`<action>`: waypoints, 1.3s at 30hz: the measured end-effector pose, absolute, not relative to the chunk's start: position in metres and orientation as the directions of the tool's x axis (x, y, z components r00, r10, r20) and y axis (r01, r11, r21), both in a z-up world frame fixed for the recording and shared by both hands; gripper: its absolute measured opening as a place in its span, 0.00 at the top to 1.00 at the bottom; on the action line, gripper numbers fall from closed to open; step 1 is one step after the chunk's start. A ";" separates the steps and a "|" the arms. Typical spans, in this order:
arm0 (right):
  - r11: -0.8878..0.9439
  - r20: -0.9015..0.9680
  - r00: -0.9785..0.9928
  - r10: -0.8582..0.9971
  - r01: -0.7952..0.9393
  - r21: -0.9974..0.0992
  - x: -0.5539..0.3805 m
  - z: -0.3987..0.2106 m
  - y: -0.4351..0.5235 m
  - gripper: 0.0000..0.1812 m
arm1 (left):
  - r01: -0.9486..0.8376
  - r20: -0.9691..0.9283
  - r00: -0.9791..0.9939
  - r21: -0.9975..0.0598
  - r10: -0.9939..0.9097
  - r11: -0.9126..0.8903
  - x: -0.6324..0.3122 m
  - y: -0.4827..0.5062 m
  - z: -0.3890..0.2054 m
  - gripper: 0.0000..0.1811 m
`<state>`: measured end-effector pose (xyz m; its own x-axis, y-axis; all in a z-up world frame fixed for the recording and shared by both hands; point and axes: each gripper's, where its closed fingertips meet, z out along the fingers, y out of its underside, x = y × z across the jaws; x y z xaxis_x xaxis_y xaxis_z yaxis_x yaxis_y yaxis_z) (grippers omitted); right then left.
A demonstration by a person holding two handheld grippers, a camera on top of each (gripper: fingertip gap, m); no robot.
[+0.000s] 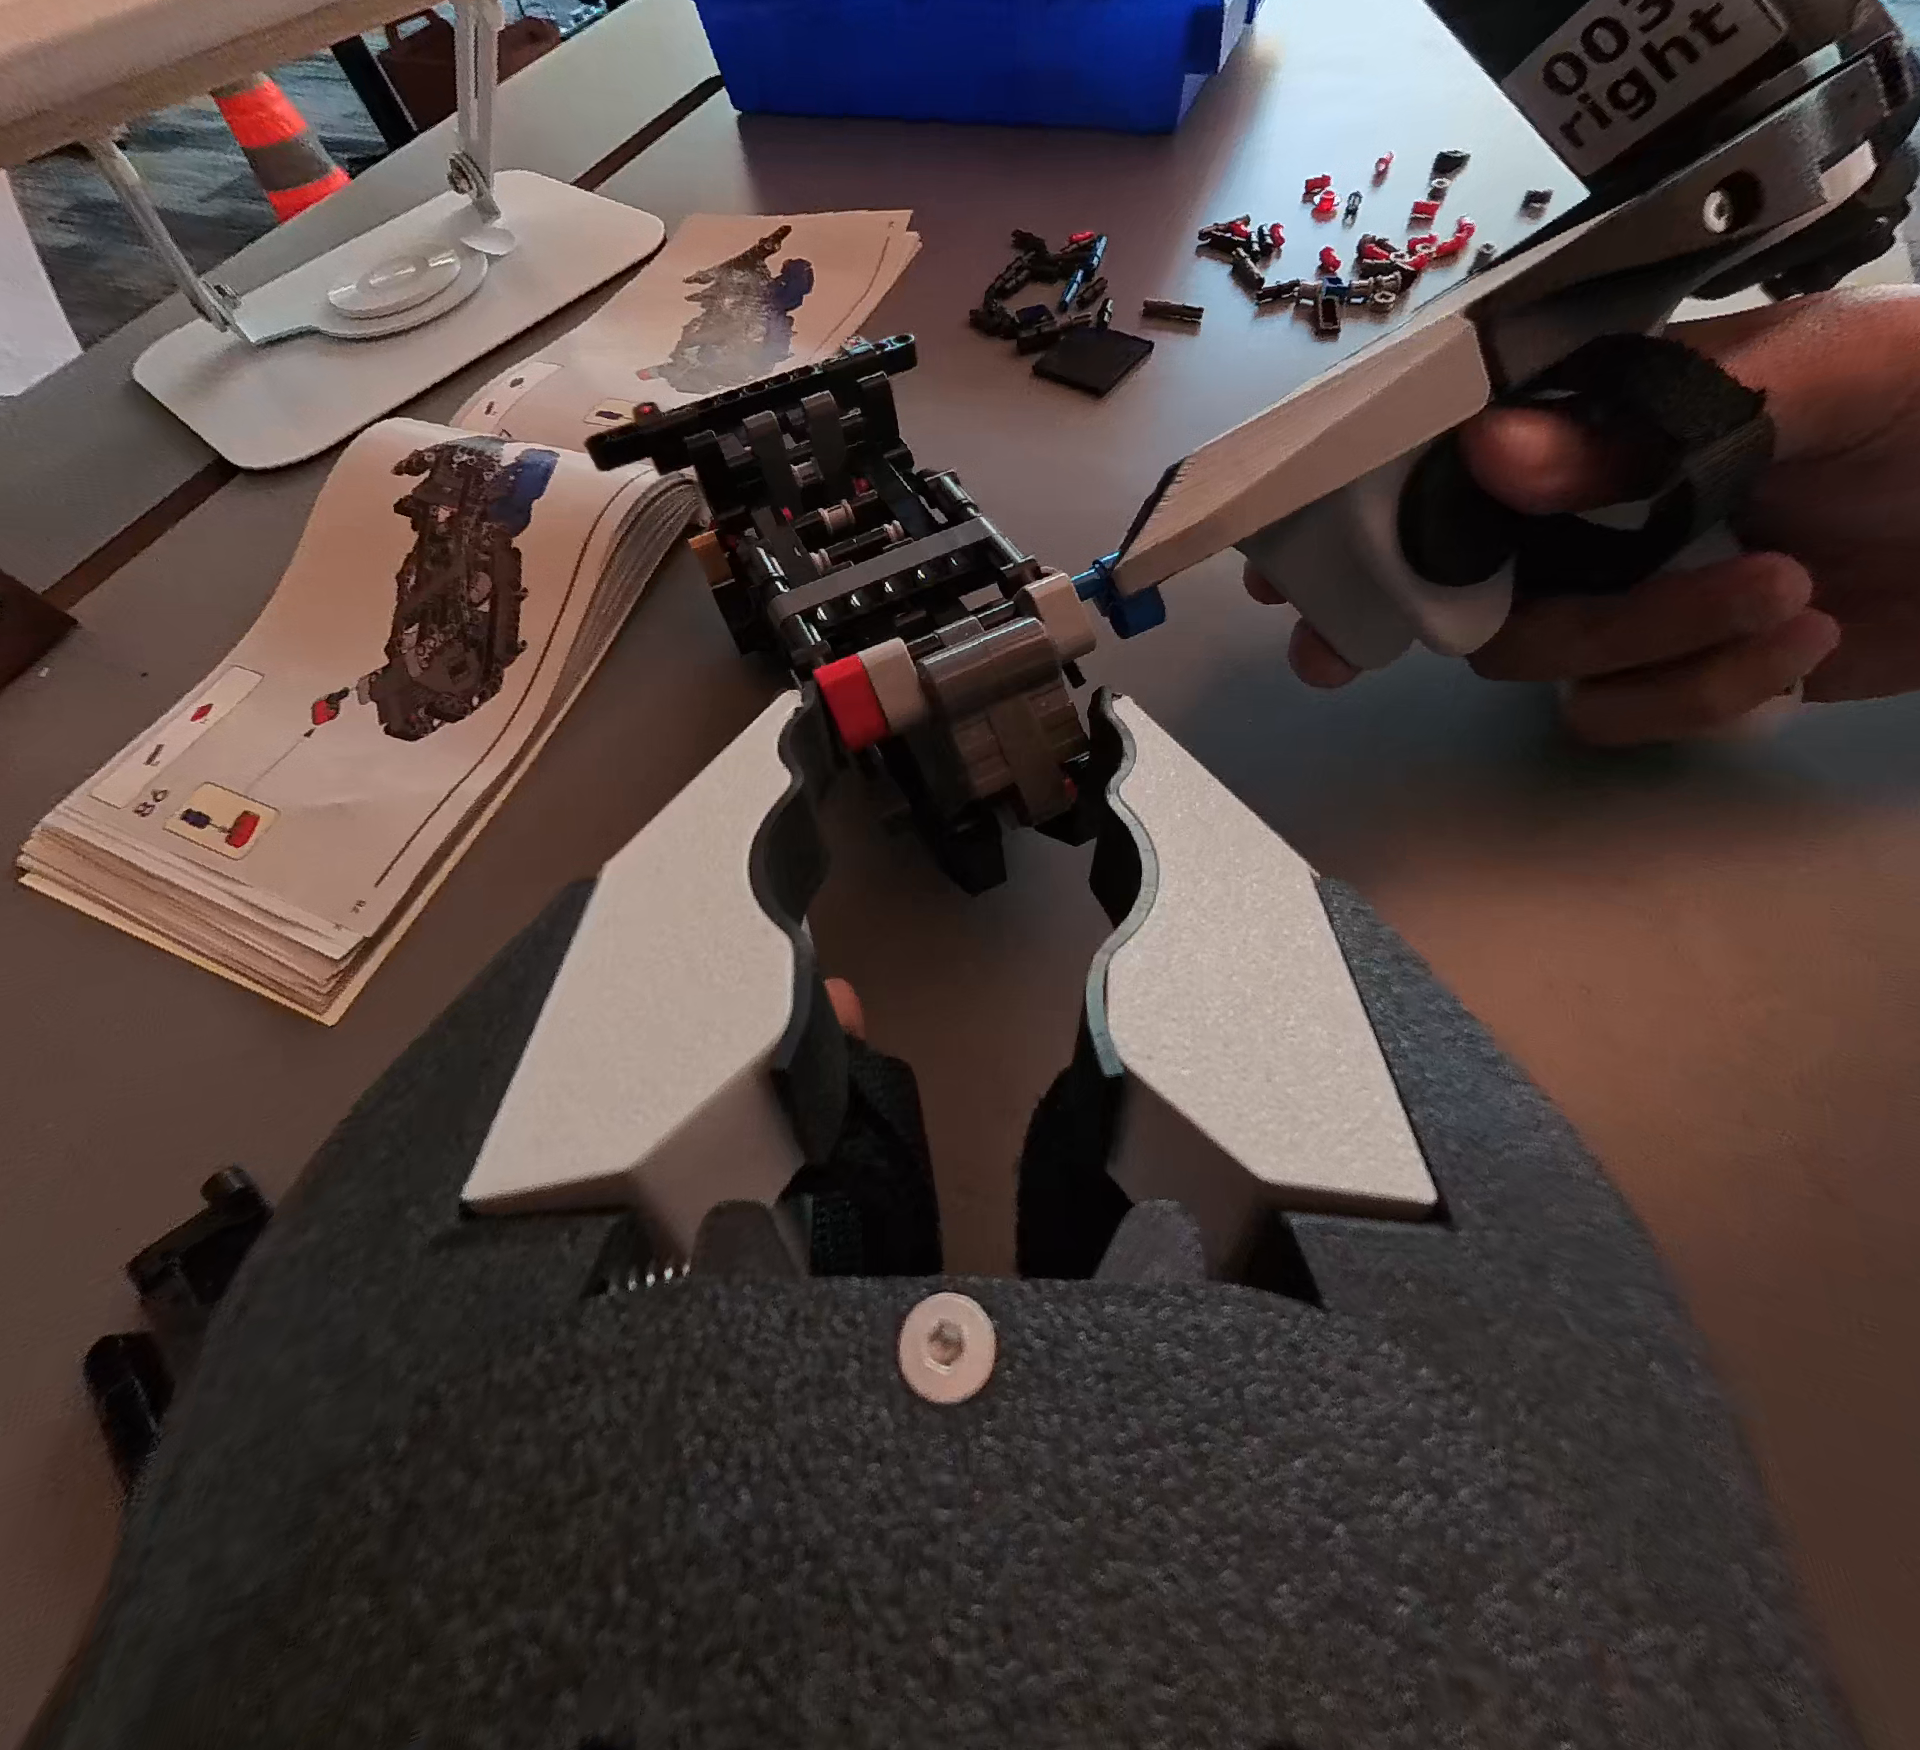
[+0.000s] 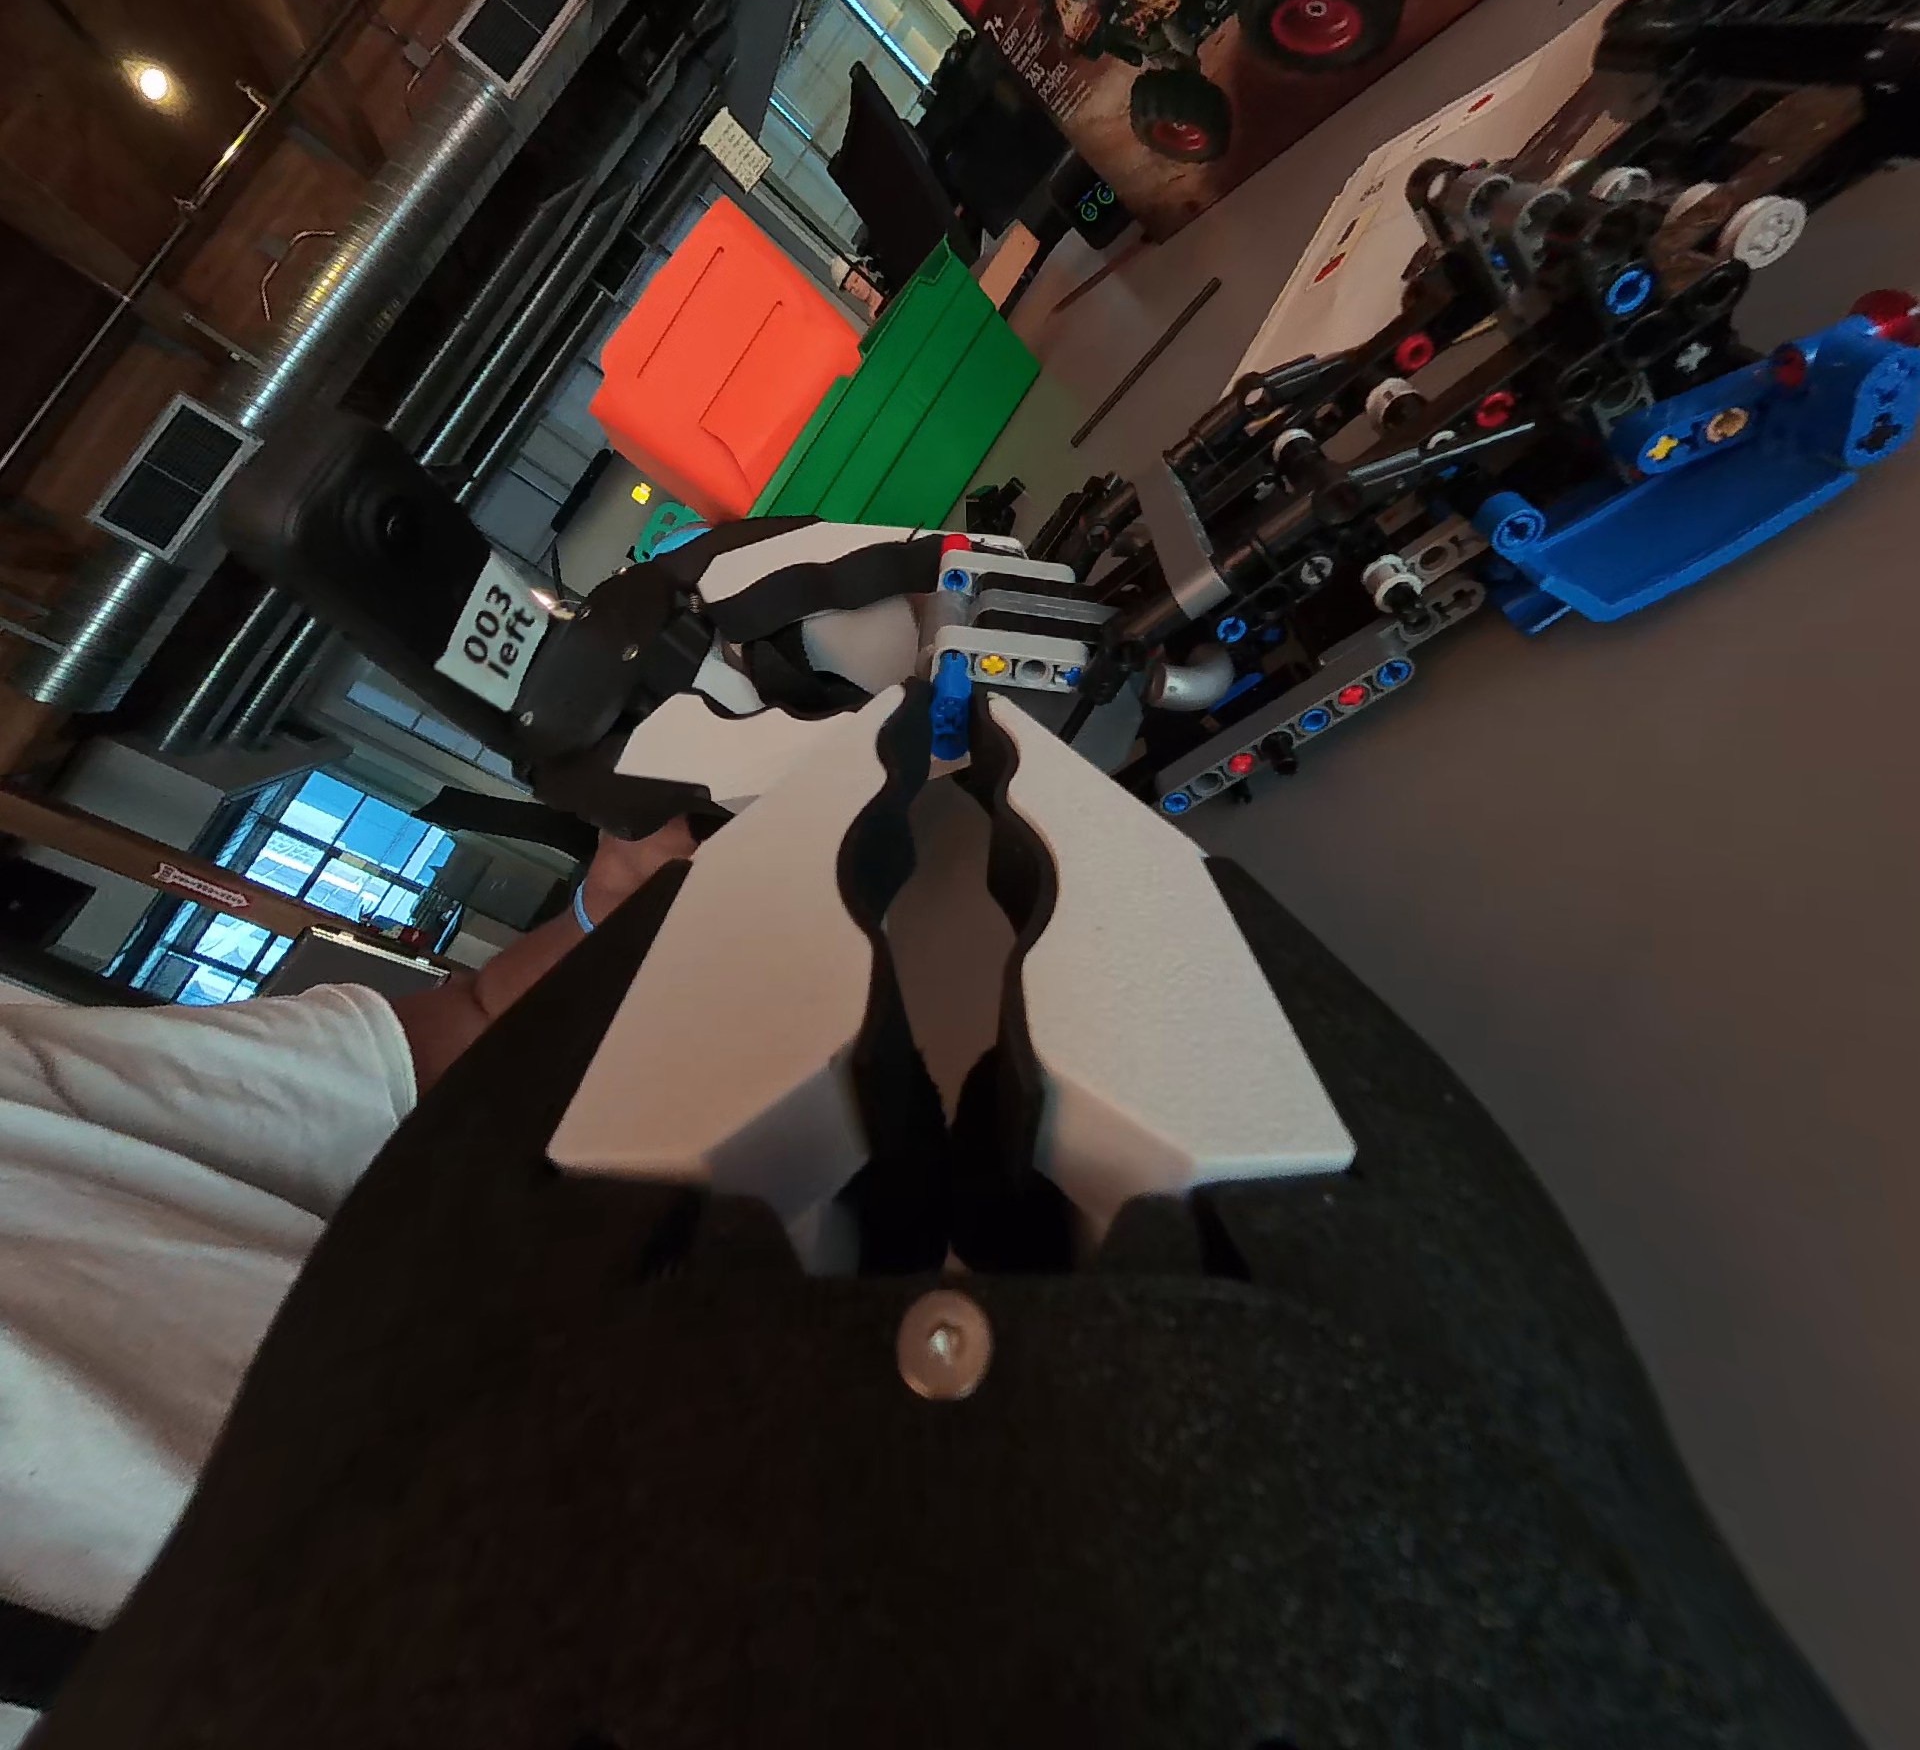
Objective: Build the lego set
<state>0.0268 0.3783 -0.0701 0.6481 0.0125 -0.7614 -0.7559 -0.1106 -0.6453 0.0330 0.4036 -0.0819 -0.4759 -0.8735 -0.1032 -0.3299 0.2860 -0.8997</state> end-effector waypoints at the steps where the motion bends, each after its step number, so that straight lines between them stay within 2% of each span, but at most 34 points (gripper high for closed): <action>1: -0.110 -0.761 0.648 0.010 -0.756 -0.645 0.027 -0.070 0.378 0.96 | -0.328 -0.114 -0.473 -0.897 -0.874 0.295 0.033 0.404 -0.082 0.74; 6: -0.118 -0.770 0.638 0.013 -0.764 -0.635 0.028 -0.071 0.378 0.96 | -0.326 -0.141 -0.475 -0.889 -0.869 0.322 0.034 0.404 -0.081 0.74; 9: -0.127 -0.733 0.680 0.007 -0.726 -0.676 0.028 -0.071 0.379 0.96 | -0.340 -0.110 -0.476 -0.892 -0.873 0.298 0.034 0.405 -0.082 0.74; 16: -0.151 -0.757 0.653 0.038 -0.745 -0.650 0.028 -0.071 0.381 0.96 | -0.346 -0.094 -0.478 -0.894 -0.873 0.285 0.034 0.406 -0.082 0.74; 21: -0.164 -0.809 0.583 0.070 -0.794 -0.586 0.030 -0.070 0.381 0.96 | -0.349 -0.092 -0.464 -0.895 -0.881 0.277 0.035 0.406 -0.082 0.74; 25: -0.184 -0.685 0.728 0.038 -0.668 -0.721 0.030 -0.072 0.382 0.96 | -0.341 -0.117 -0.458 -0.893 -0.881 0.295 0.035 0.407 -0.082 0.74; 30: -0.225 -0.603 0.796 0.054 -0.578 -0.784 0.030 -0.074 0.381 0.96 | -0.333 -0.147 -0.455 -0.886 -0.878 0.322 0.036 0.406 -0.082 0.74; 39: -0.228 -0.717 0.692 0.081 -0.688 -0.689 0.030 -0.073 0.385 0.96 | -0.324 -0.159 -0.433 -0.891 -0.887 0.318 0.040 0.405 -0.079 0.75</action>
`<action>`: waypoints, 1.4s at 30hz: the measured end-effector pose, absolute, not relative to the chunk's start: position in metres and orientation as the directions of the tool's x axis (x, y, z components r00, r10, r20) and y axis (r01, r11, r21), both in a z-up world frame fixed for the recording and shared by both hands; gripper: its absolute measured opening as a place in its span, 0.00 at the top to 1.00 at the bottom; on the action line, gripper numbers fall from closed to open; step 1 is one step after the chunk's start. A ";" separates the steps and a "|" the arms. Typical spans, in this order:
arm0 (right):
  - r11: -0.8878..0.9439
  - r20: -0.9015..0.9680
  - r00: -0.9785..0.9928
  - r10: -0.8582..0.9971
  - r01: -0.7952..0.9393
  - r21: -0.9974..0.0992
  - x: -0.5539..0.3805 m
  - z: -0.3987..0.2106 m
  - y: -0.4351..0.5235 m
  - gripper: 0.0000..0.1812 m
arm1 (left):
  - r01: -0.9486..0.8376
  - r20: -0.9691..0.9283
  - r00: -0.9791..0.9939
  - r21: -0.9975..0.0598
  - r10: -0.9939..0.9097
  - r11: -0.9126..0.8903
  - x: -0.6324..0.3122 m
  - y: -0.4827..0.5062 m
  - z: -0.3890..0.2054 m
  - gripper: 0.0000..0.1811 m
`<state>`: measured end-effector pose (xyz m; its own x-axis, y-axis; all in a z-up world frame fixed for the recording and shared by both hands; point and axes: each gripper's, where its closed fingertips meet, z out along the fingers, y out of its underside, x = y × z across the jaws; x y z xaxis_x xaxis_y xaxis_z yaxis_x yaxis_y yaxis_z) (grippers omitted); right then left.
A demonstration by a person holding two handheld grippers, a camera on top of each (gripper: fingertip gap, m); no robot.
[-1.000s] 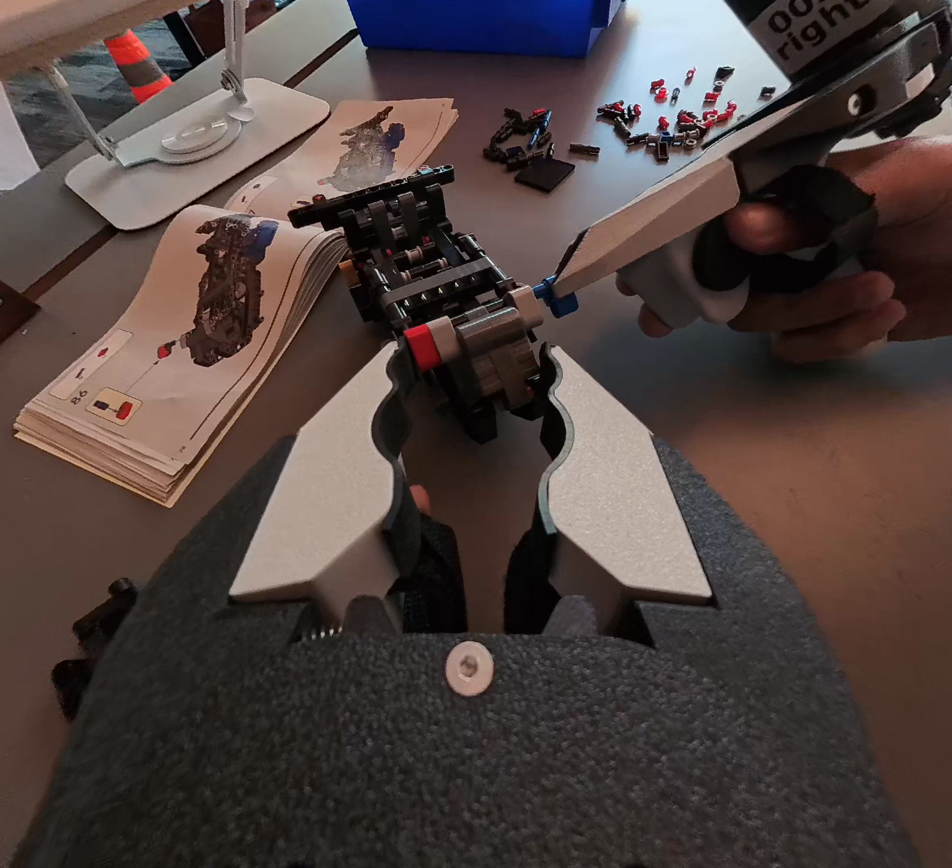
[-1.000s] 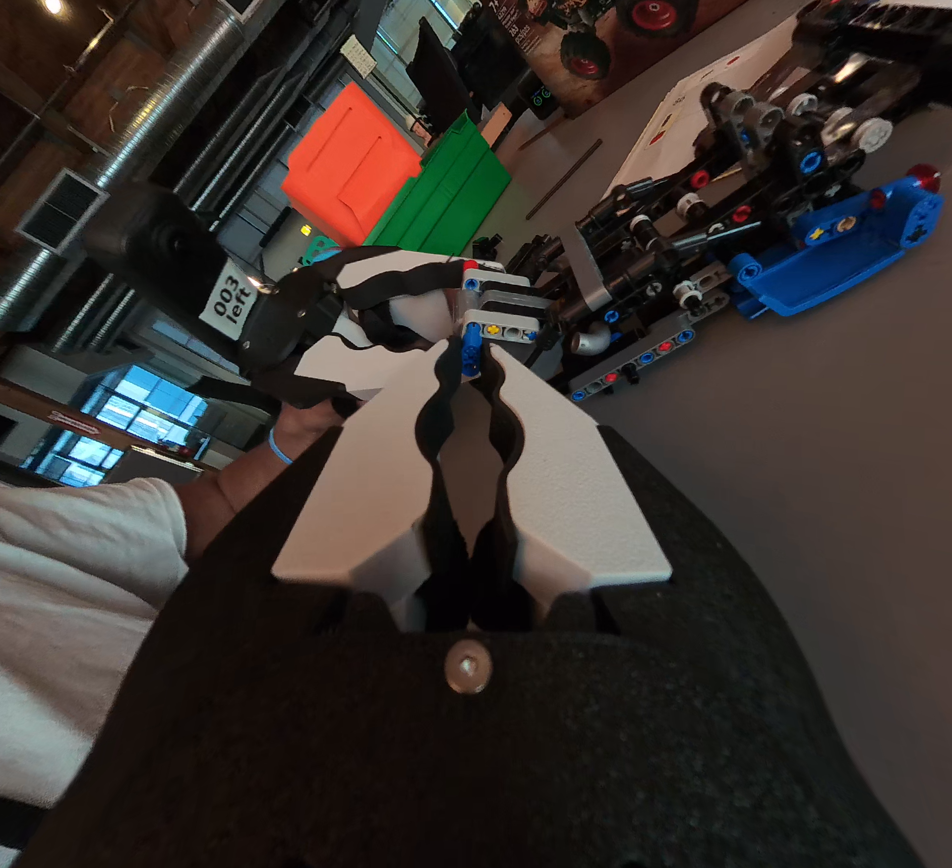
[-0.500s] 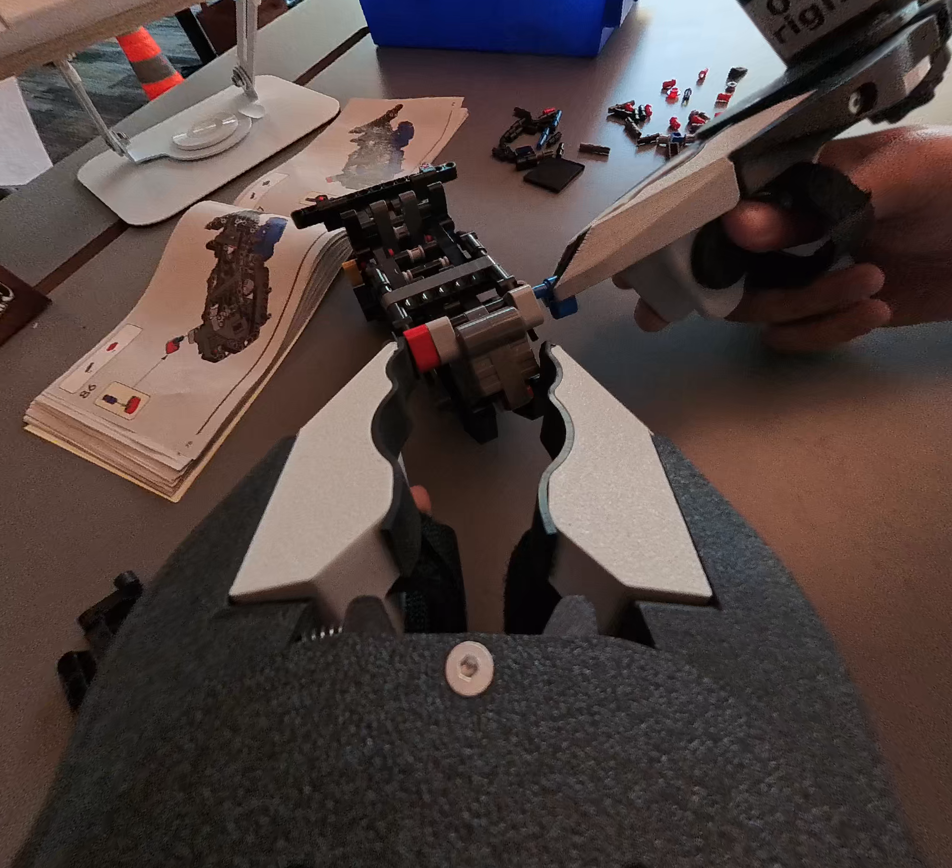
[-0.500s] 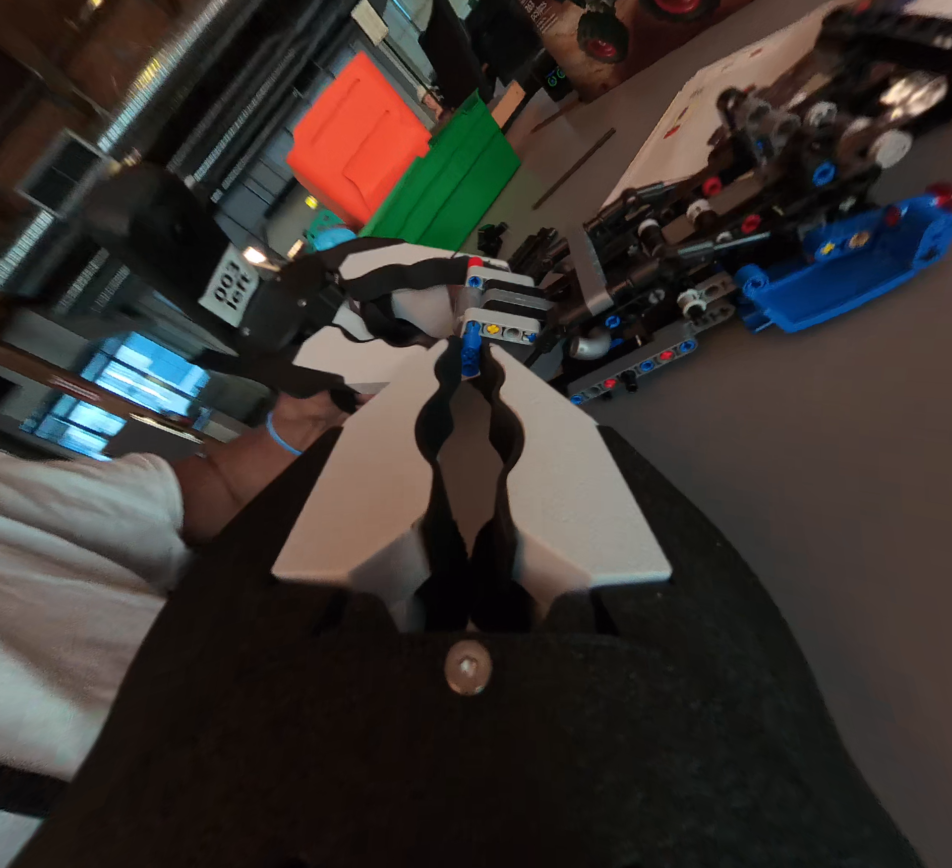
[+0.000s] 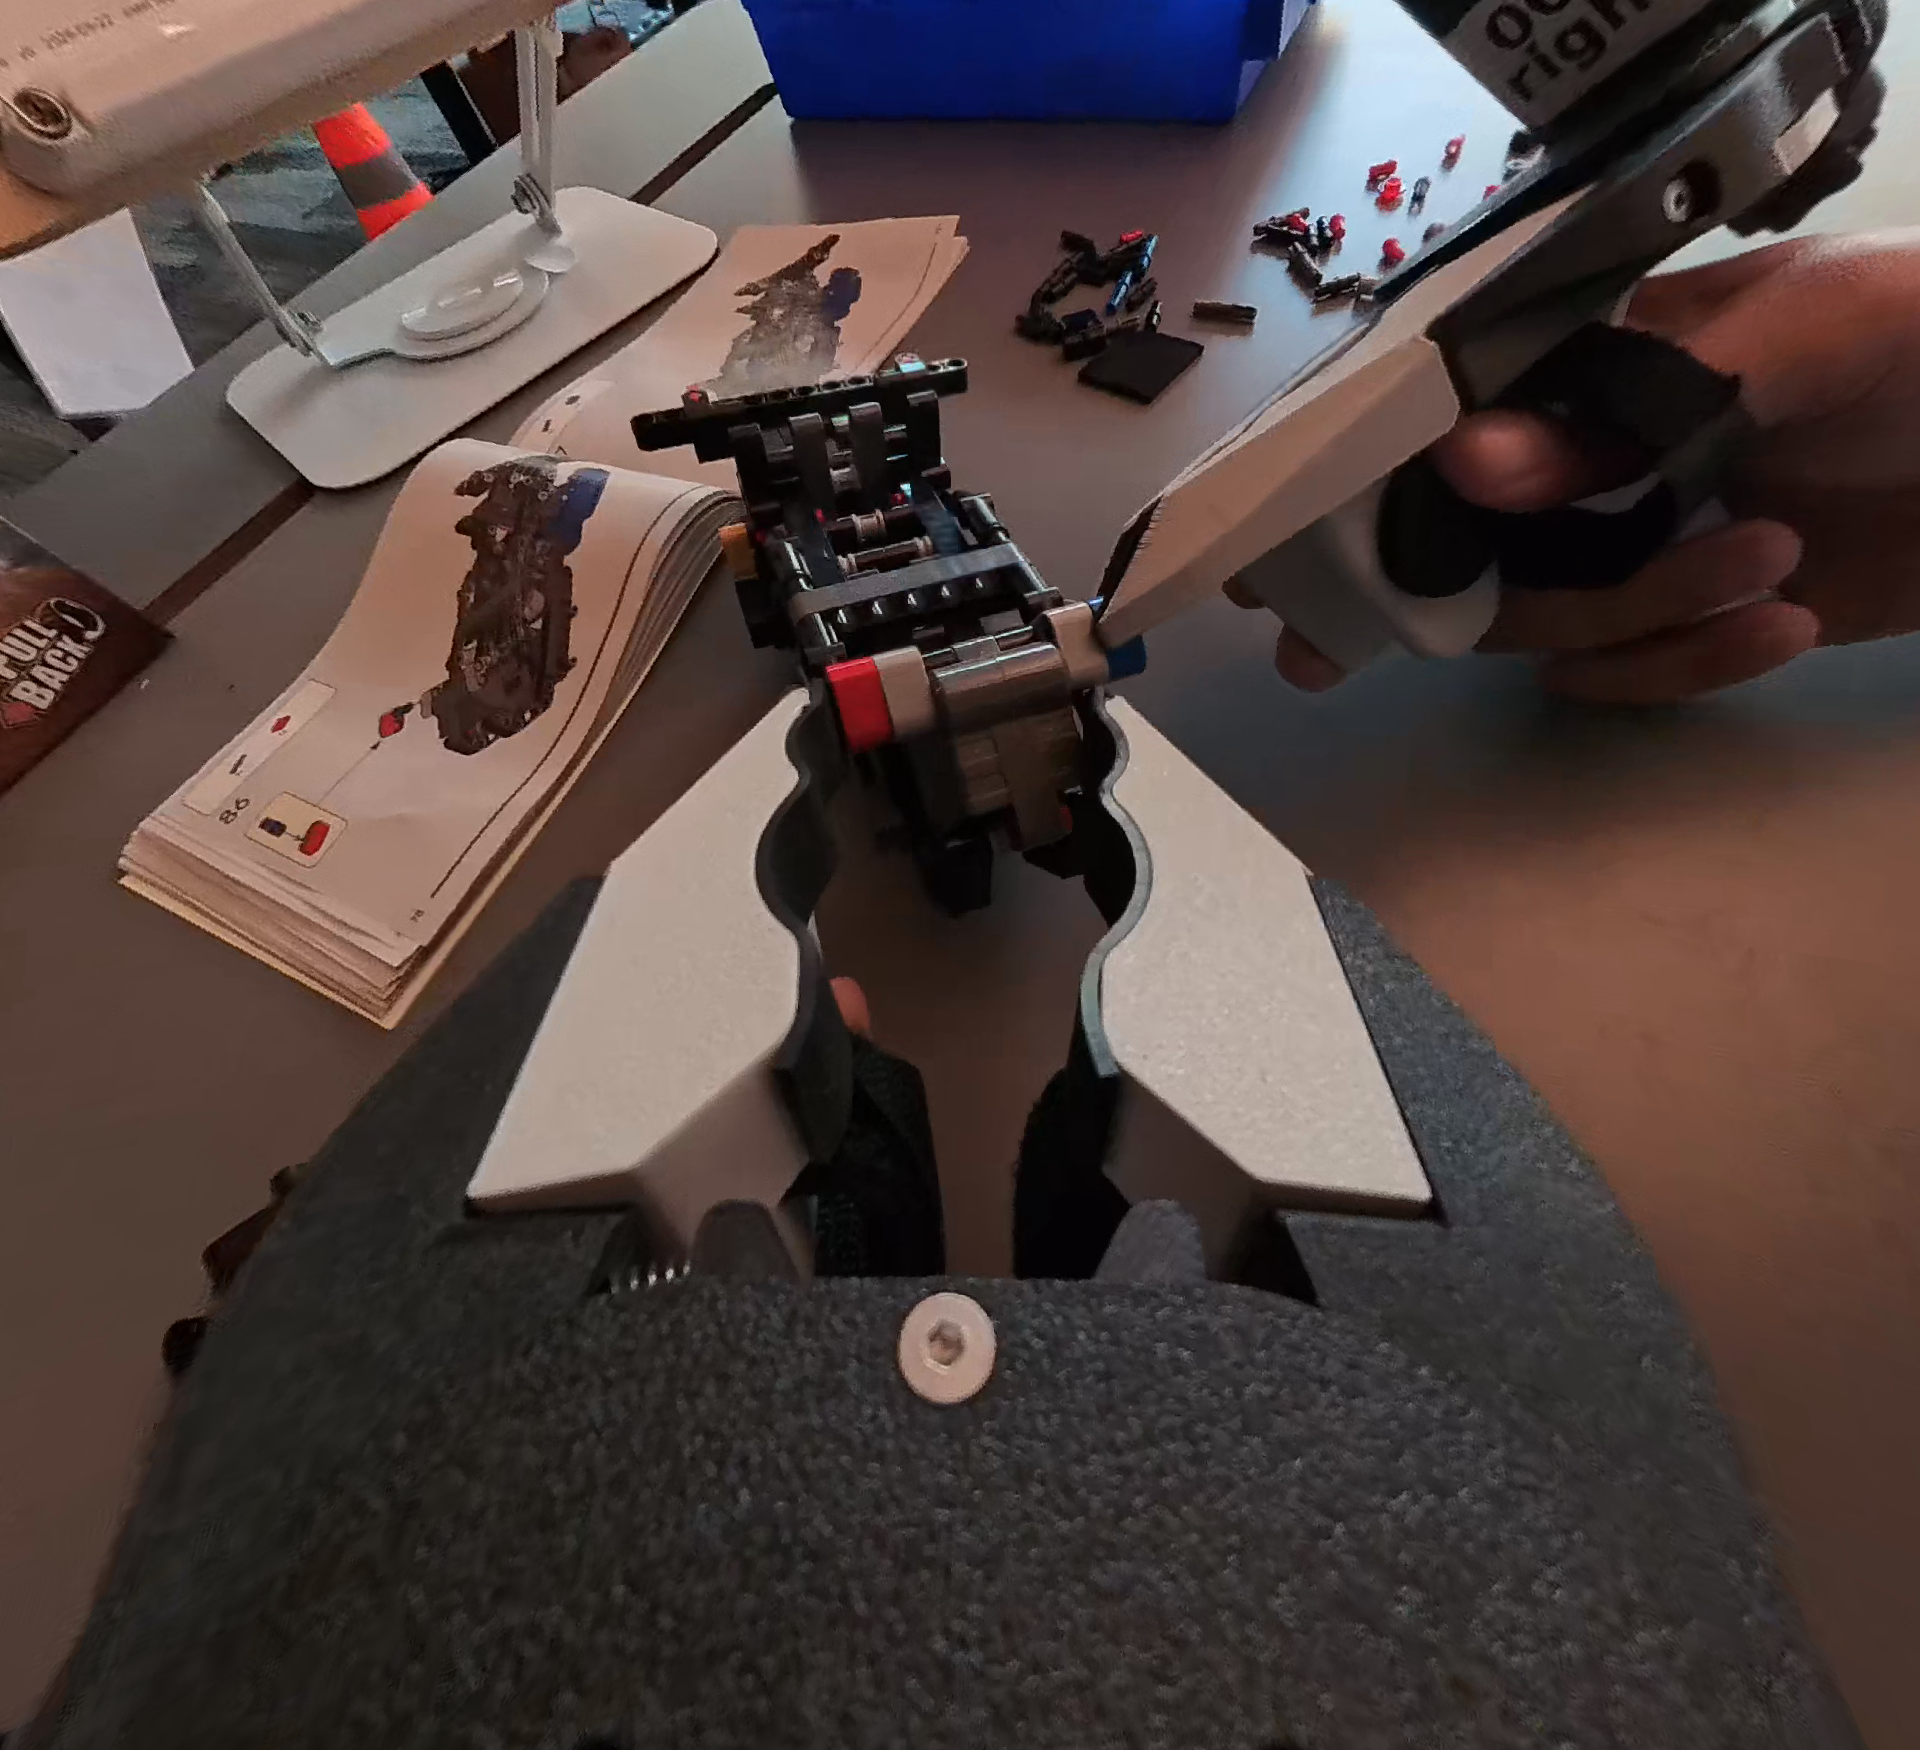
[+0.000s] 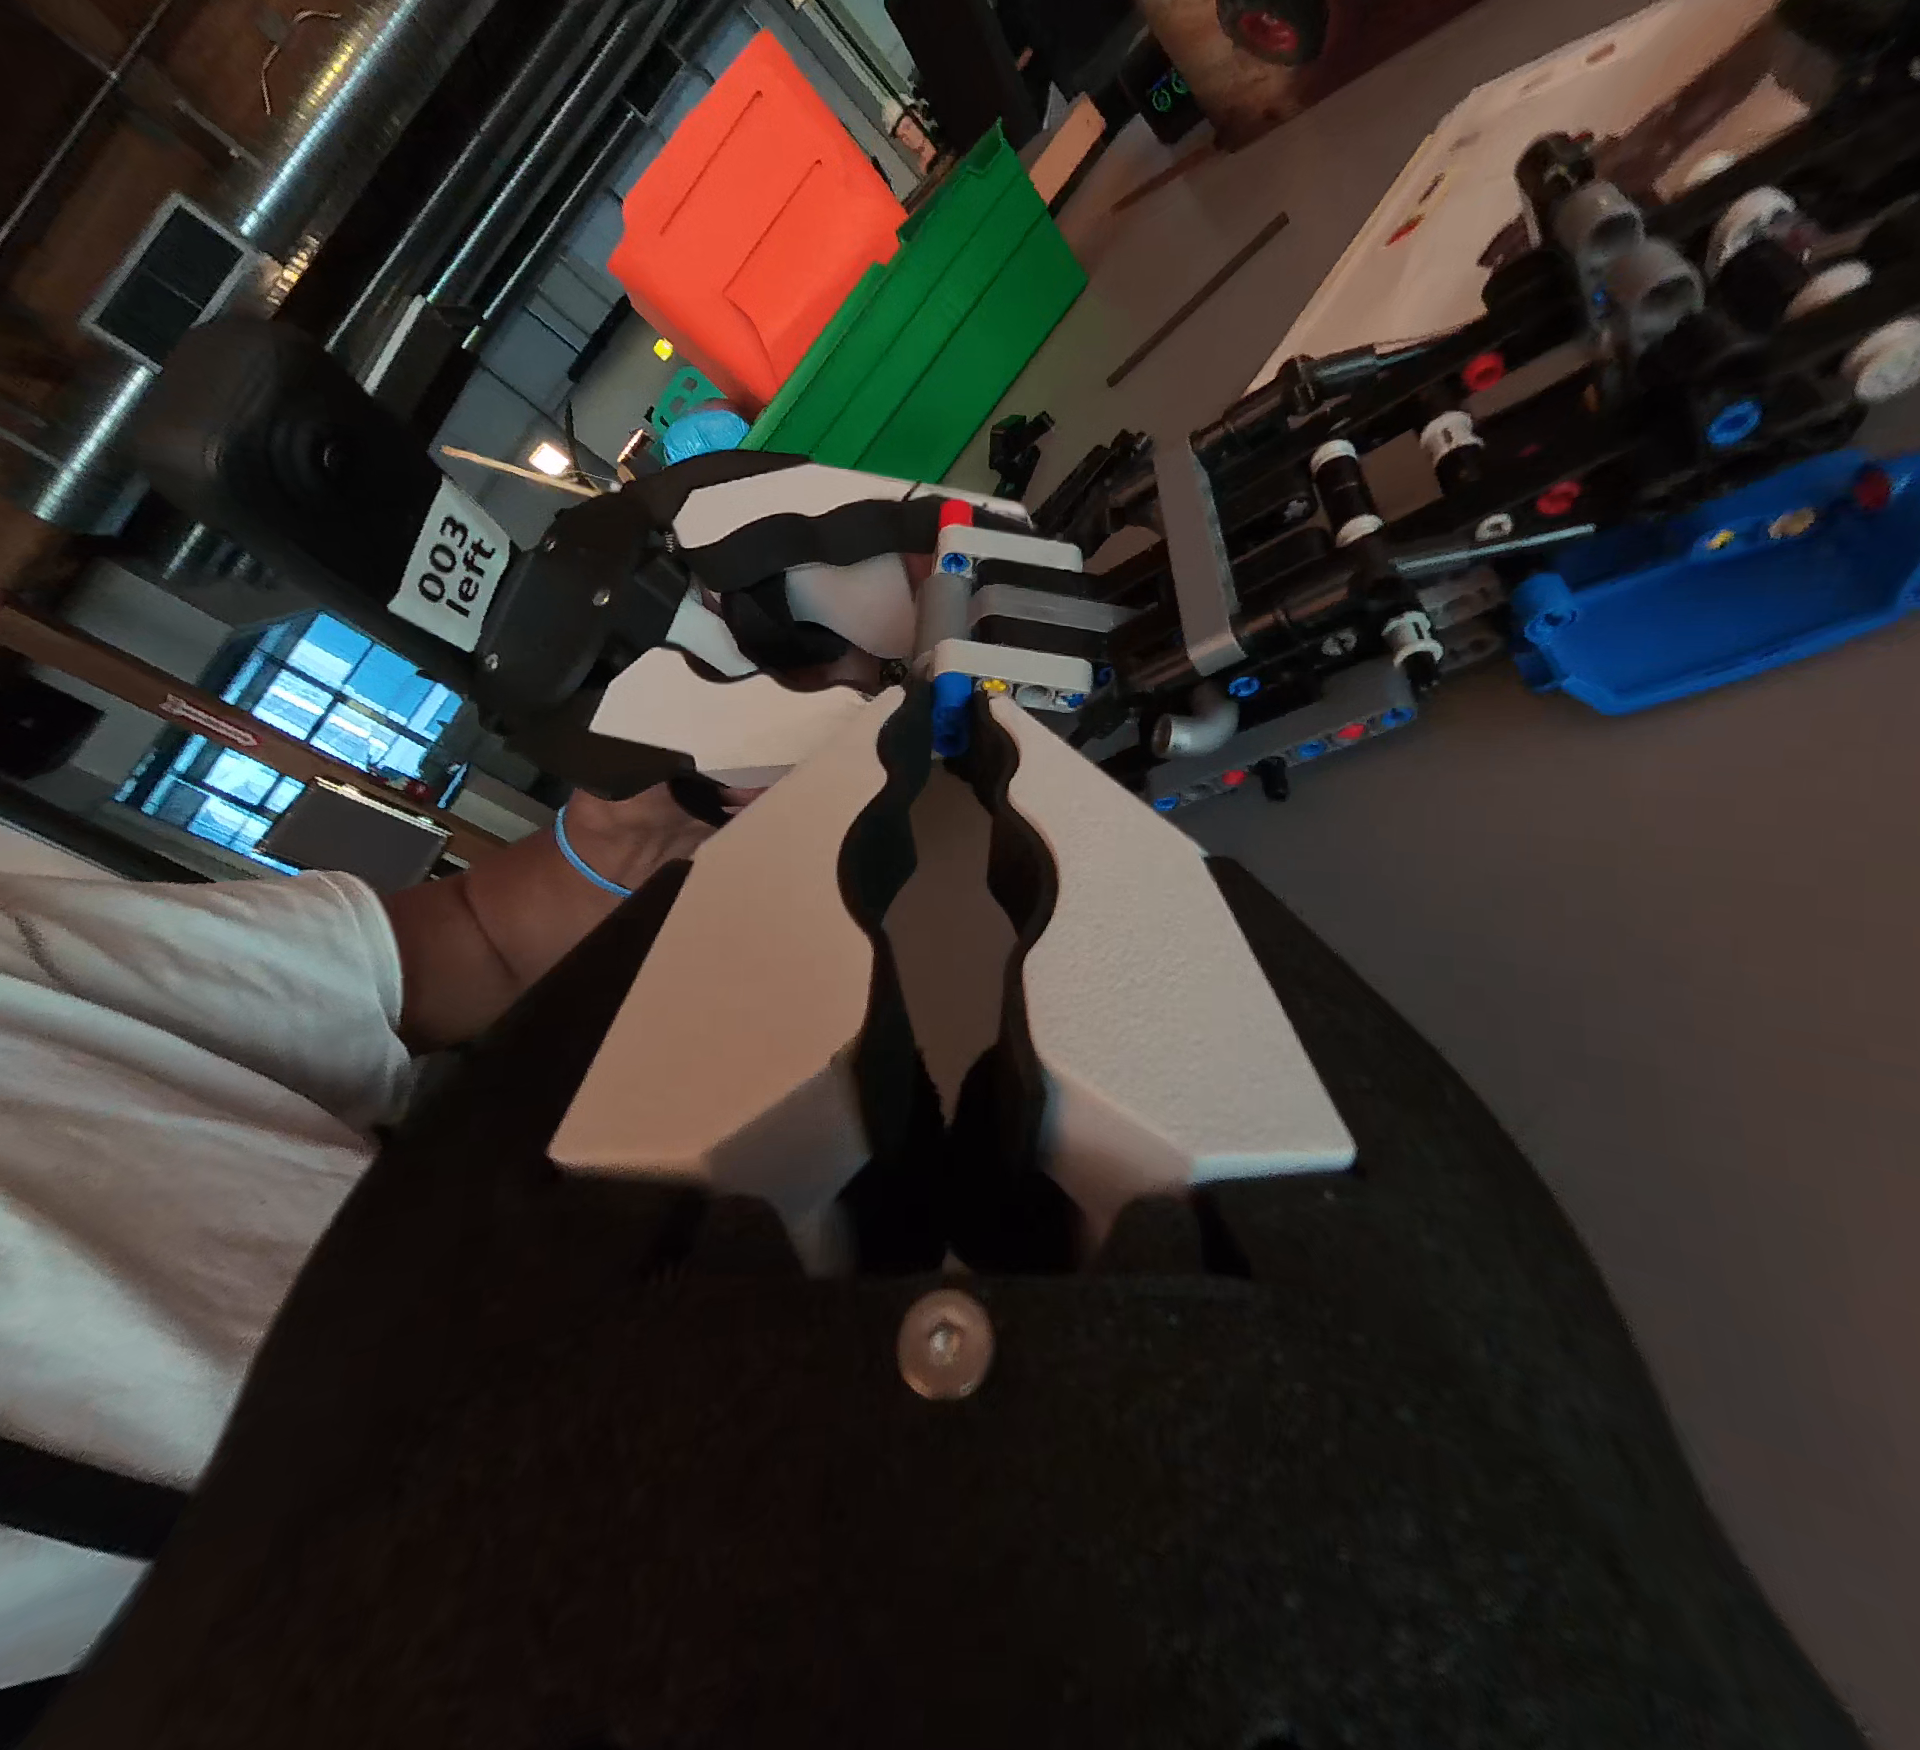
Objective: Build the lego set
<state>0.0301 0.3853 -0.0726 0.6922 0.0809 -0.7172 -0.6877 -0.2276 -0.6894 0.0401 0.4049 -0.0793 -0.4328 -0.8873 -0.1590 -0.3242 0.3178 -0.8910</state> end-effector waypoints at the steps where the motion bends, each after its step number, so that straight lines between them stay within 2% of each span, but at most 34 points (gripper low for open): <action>1: -0.225 -0.744 0.664 0.075 -0.716 -0.661 0.030 -0.073 0.385 0.96 | -0.323 -0.157 -0.427 -0.894 -0.891 0.312 0.040 0.405 -0.080 0.75; 5: -0.199 -0.856 0.506 0.102 -0.833 -0.516 0.031 -0.069 0.383 0.96 | -0.311 -0.159 -0.411 -0.901 -0.898 0.302 0.041 0.403 -0.077 0.75; 9: -0.179 -0.820 0.566 0.084 -0.801 -0.571 0.032 -0.069 0.383 0.96 | -0.314 -0.151 -0.416 -0.902 -0.897 0.297 0.041 0.403 -0.078 0.75; 12: -0.157 -0.800 0.593 0.095 -0.785 -0.600 0.032 -0.066 0.380 0.92 | -0.307 -0.168 -0.418 -0.899 -0.893 0.313 0.040 0.403 -0.080 0.75; 20: -0.220 -0.720 0.692 0.046 -0.697 -0.683 0.024 -0.076 0.382 0.96 | -0.319 -0.144 -0.413 -0.902 -0.899 0.291 0.039 0.403 -0.080 0.75; 36: -0.212 -0.684 0.729 0.027 -0.665 -0.716 0.026 -0.076 0.384 0.96 | -0.308 -0.138 -0.412 -0.909 -0.901 0.281 0.040 0.403 -0.079 0.75; 42: -0.178 -0.611 0.791 0.012 -0.600 -0.780 0.041 -0.064 0.355 0.89 | -0.300 -0.150 -0.416 -0.909 -0.897 0.291 0.039 0.412 -0.078 0.74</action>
<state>0.0407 0.3554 -0.0635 0.7912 0.0118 -0.6115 -0.6001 -0.1780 -0.7799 0.0394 0.4117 -0.0778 -0.4156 -0.8972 -0.1497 -0.3000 0.2905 -0.9086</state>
